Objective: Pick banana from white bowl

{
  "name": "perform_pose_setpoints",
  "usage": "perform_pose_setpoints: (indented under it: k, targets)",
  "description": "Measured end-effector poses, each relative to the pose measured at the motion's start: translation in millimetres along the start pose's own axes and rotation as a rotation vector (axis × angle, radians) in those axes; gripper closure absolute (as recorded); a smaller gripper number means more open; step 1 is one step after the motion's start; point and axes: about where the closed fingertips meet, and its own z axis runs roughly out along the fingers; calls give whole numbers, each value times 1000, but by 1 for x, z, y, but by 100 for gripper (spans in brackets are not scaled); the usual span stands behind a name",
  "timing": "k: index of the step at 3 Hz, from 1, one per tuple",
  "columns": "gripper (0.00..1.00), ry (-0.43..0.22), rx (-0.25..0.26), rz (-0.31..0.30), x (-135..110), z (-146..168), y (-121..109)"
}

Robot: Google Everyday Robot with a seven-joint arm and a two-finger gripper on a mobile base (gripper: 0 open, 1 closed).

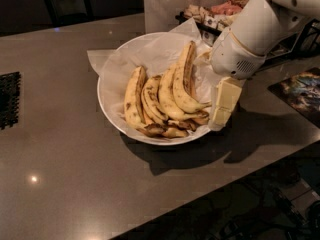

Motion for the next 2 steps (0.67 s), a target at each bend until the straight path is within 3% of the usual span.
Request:
perform_pose_setpoints:
  k: [1, 2]
  targets:
    - [0, -11, -17, -15, -1, 2, -2]
    - [19, -11, -17, -15, -1, 2, -2]
